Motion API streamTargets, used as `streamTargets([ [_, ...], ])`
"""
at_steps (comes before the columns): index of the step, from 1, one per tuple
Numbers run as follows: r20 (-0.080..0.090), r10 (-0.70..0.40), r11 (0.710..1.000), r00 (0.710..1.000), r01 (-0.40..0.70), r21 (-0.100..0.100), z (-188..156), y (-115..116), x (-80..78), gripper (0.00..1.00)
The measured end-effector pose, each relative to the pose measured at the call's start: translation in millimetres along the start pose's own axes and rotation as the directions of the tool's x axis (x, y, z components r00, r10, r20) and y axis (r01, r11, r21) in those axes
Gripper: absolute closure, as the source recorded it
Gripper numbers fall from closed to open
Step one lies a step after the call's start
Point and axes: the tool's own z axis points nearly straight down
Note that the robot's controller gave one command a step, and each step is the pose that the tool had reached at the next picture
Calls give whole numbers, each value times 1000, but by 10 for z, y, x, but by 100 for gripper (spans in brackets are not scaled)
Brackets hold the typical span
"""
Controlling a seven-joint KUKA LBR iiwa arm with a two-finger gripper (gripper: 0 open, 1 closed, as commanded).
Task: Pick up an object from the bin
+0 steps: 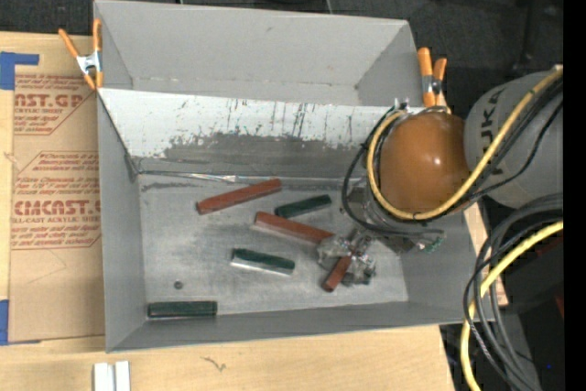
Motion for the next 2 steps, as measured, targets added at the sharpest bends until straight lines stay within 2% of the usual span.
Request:
streamTargets([
  [2, 0, 0, 1000, 1000, 0, 1, -150, 2, -4, 100],
])
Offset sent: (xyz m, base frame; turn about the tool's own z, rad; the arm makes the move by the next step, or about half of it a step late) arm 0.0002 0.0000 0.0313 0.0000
